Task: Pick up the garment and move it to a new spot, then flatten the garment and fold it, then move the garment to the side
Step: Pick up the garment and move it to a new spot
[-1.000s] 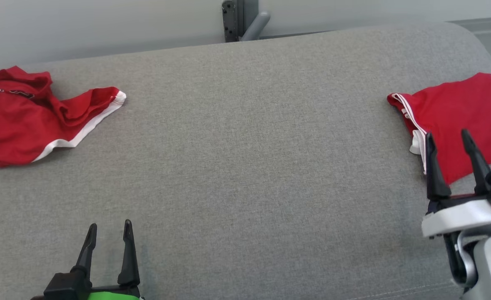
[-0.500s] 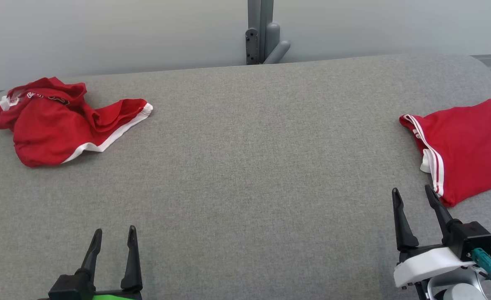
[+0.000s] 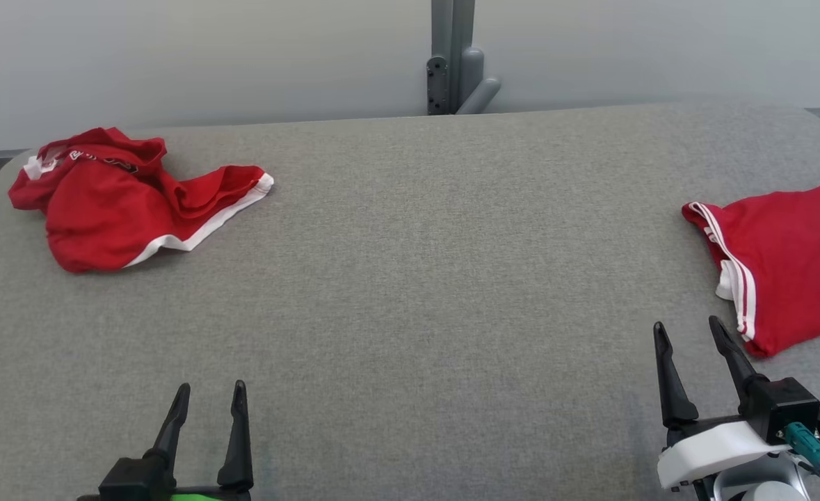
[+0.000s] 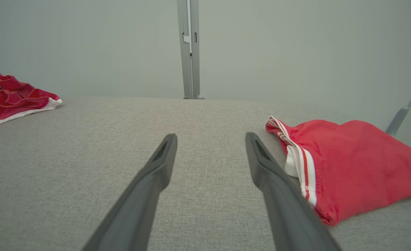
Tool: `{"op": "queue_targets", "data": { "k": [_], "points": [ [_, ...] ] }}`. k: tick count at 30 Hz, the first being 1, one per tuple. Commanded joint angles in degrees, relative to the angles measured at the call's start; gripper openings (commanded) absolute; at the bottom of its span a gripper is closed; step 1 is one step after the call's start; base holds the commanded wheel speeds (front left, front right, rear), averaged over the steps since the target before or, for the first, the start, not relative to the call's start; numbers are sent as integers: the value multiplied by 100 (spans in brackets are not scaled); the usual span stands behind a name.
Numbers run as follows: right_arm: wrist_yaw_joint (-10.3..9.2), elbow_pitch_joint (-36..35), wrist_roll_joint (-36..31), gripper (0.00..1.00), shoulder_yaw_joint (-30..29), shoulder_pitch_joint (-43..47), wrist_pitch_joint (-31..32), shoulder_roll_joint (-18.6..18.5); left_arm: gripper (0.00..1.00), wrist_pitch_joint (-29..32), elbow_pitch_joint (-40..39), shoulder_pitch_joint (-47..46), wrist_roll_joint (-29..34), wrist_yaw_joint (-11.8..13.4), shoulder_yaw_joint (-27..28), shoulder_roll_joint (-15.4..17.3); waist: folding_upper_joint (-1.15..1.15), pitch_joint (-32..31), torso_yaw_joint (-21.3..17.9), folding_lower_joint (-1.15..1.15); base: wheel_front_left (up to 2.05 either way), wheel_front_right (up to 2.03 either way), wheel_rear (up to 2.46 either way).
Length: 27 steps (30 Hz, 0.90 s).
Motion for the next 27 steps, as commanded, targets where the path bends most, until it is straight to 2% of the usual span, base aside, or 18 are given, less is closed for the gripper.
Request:
{"op": "queue_targets", "data": {
  "k": [1,5,6,10,14,18,22,27],
  "points": [
    [-10,-58,-9,100,21,55,-18,-8,100,3,-45,-87,15,4,-28,24,3,59,412,0,0,0,0],
    [-10,-70,23,100,178,54,-18,1,100,2,-101,-74,-76,84,-1,24,3,72,1047,0,0,0,0],
    [-10,-70,23,100,178,54,-18,1,100,2,-101,-74,-76,84,-1,24,3,72,1047,0,0,0,0],
    [-10,-52,34,100,412,-17,-17,-40,100,2,-122,131,-182,178,53,23,3,49,1627,0,0,0,0],
    [-10,-8,78,100,554,-58,-18,-105,100,3,-131,298,-252,212,72,21,3,-13,2008,0,0,0,0],
    [-10,-10,84,100,511,-48,-18,-109,100,3,-185,350,-320,248,80,21,3,-11,2139,0,0,0,0],
    [-10,-10,99,100,460,-42,-18,-171,100,2,-233,227,-394,291,35,21,3,100,2108,0,0,0,0],
    [-10,-194,50,100,247,-294,-18,-367,100,3,-297,-288,-528,253,-102,21,3,689,1933,0,0,0,0]
  ]
}}
